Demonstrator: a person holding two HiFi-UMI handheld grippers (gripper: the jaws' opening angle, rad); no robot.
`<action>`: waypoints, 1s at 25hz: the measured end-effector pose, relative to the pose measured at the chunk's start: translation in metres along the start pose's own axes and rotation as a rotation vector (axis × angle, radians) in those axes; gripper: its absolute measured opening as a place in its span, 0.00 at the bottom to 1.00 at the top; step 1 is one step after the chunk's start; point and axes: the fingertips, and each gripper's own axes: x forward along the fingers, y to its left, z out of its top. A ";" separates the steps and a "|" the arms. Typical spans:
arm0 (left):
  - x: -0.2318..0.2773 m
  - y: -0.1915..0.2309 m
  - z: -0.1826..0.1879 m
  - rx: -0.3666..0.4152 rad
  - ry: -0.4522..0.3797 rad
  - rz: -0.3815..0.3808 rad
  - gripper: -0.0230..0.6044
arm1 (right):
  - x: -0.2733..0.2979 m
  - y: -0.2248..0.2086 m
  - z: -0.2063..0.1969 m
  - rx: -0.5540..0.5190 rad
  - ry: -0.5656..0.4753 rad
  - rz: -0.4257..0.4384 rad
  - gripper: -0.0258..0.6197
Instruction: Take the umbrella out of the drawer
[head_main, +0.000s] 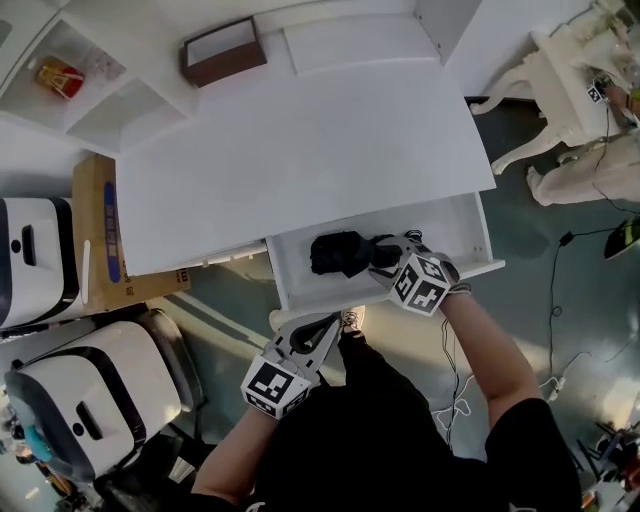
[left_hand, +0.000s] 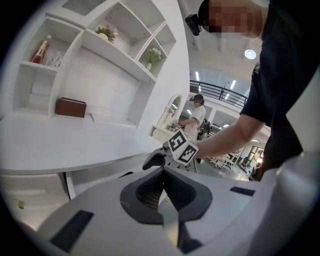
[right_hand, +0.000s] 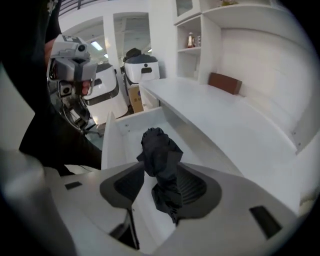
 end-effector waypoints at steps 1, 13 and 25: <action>-0.001 -0.002 -0.002 -0.003 0.004 0.004 0.04 | 0.006 0.000 -0.005 -0.026 0.023 0.009 0.33; -0.006 0.003 -0.012 -0.036 0.012 0.022 0.04 | 0.061 -0.002 -0.037 -0.199 0.167 0.084 0.38; -0.008 0.015 -0.023 -0.080 0.014 0.070 0.04 | 0.094 -0.008 -0.044 -0.309 0.221 0.138 0.40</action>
